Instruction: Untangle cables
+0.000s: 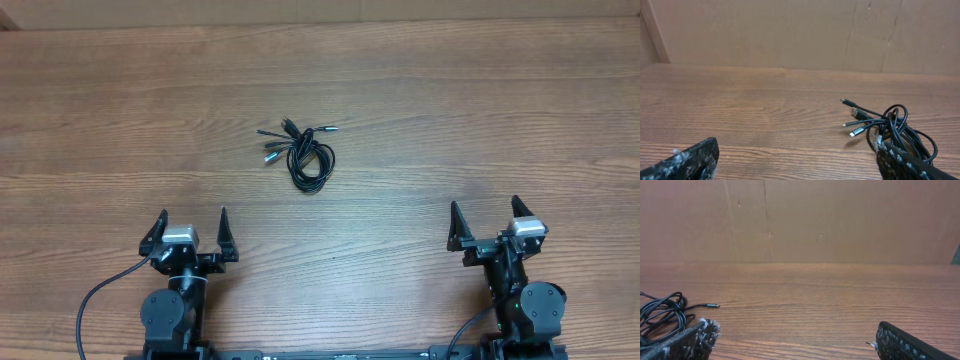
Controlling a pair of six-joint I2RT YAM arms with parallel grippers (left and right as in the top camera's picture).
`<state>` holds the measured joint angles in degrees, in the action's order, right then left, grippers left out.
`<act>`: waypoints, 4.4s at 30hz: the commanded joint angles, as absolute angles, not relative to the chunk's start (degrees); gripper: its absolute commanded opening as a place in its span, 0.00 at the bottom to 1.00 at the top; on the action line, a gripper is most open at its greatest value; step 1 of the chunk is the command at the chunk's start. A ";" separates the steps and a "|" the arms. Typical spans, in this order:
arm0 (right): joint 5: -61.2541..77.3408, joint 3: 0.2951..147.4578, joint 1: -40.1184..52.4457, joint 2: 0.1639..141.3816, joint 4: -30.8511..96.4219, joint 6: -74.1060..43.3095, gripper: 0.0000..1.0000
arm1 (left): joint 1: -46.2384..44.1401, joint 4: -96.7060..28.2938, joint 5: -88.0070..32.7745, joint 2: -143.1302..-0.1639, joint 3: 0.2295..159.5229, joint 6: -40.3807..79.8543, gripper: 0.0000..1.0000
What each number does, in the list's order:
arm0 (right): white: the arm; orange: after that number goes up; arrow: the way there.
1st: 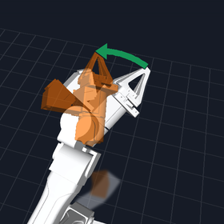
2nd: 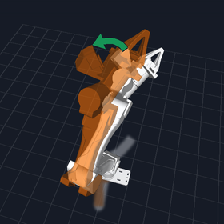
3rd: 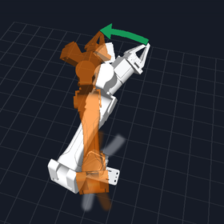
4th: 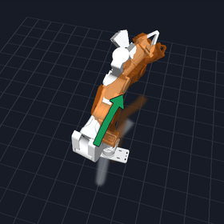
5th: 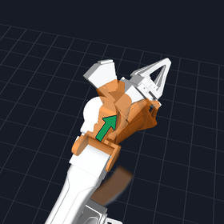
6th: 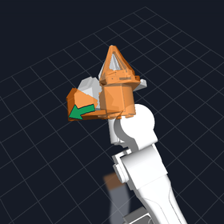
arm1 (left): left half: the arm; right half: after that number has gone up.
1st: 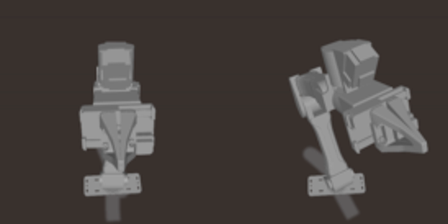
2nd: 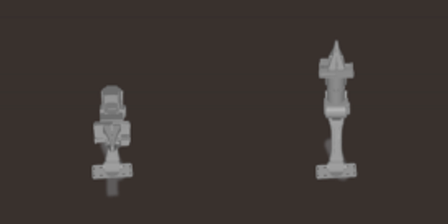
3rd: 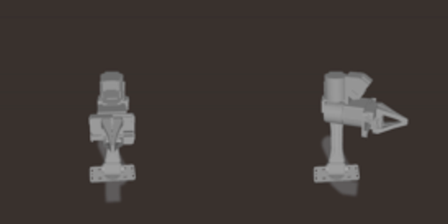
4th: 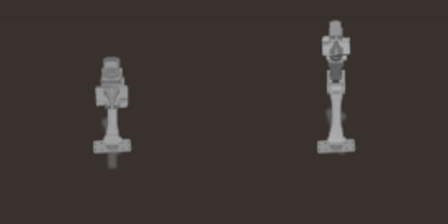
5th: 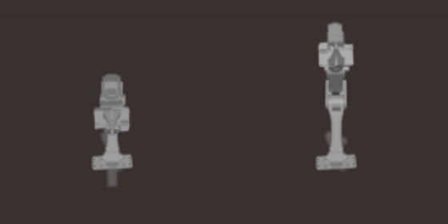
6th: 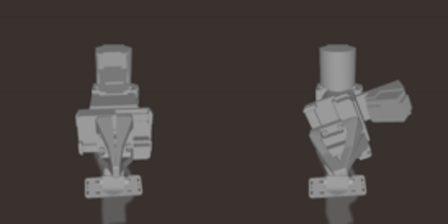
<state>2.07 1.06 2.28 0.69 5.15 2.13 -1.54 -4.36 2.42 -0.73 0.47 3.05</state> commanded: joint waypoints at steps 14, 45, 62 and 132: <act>1.34 0.47 2.17 0.16 4.84 1.93 1.00 | -1.85 -4.29 2.98 -0.25 0.30 3.42 1.00; 1.34 0.47 2.17 0.16 4.82 1.93 1.00 | -1.85 -4.27 2.98 -0.27 0.30 3.42 1.00; 1.34 0.47 2.17 0.16 4.84 1.93 1.00 | -1.85 -4.27 2.98 -0.27 0.30 3.42 1.00; 1.34 0.47 2.17 0.16 4.84 1.93 1.00 | -1.98 -55.44 -8.82 -56.64 65.95 6.26 1.00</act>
<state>2.07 1.06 2.28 0.67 5.17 2.13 -1.54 -54.33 -6.31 -53.41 62.13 5.87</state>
